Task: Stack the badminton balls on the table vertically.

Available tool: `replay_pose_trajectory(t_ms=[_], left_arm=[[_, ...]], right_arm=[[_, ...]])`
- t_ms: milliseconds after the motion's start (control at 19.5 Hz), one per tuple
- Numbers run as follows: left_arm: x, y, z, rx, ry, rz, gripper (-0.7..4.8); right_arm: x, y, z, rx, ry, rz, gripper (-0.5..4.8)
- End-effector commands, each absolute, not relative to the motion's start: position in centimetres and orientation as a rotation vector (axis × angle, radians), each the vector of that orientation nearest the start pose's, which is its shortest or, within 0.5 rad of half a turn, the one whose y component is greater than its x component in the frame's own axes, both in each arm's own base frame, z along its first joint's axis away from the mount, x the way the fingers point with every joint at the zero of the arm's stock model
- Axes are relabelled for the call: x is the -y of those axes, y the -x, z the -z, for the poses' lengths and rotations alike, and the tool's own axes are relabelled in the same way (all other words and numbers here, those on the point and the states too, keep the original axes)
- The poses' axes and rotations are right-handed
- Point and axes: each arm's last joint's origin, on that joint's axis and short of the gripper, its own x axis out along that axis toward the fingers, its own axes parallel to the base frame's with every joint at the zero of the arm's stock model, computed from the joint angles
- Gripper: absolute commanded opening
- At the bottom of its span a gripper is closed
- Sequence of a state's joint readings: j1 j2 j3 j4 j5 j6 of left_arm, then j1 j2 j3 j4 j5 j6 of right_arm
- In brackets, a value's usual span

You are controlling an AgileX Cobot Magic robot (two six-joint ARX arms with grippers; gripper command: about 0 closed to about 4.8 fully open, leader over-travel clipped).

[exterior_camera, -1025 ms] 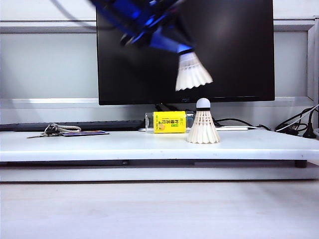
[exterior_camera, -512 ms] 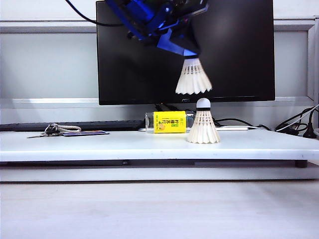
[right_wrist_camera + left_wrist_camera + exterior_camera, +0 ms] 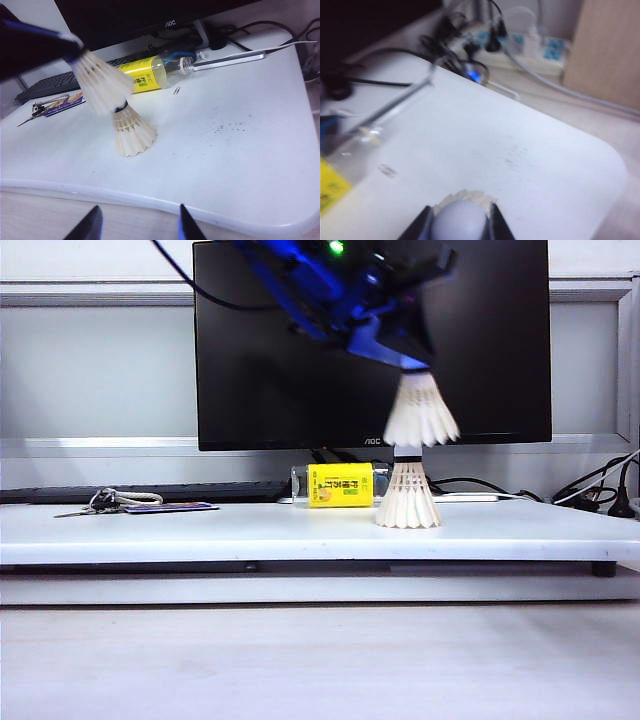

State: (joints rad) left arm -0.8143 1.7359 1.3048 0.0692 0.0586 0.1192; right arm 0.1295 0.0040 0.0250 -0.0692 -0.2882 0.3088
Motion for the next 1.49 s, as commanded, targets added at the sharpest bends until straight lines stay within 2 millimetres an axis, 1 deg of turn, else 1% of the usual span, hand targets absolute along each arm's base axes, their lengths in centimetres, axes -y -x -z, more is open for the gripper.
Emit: replay_pose_trajectory(t_ms=[51,307,615,769,974,1025,1383,1435,1486], left_arm=[[29.7,-27.5,-28.7,-0.259,-0.302,0.840,1.21],[29.7,-27.5,-28.2,-0.289,-0.336,0.825,1.21],[30.3,-28.1,-26.4,-0.331,-0.354,0.826,1.21],[30.5,-28.3,-25.9,-0.340,-0.358,0.827,1.22],[30.7,-28.5,-25.2,-0.356,-0.364,0.827,1.41],[30.7,-28.5,-25.1,-0.357,-0.364,0.827,1.55],[30.5,-28.7,-25.1,-0.356,-0.361,0.819,1.59],[30.4,-28.8,-25.1,-0.357,-0.357,0.815,2.70],[30.3,-28.9,-25.2,-0.355,-0.354,0.812,3.51]], right_arm=[[-2.0,-9.3,-16.8,-0.092,-0.304,-0.408,1.98],[-2.0,-9.3,-16.8,-0.091,-0.303,-0.401,1.98],[-2.0,-9.3,-16.8,-0.092,-0.303,-0.400,1.98],[-2.0,-9.3,-16.8,-0.094,-0.302,-0.400,1.98],[-2.0,-9.3,-16.7,-0.099,-0.301,-0.399,1.98],[-2.0,-9.3,-16.7,-0.101,-0.300,-0.399,1.98],[-2.0,-9.3,-16.6,-0.105,-0.301,-0.398,1.98],[-2.0,-9.3,-16.6,-0.105,-0.301,-0.398,1.98],[-2.0,-9.3,-16.6,-0.105,-0.301,-0.398,1.98]])
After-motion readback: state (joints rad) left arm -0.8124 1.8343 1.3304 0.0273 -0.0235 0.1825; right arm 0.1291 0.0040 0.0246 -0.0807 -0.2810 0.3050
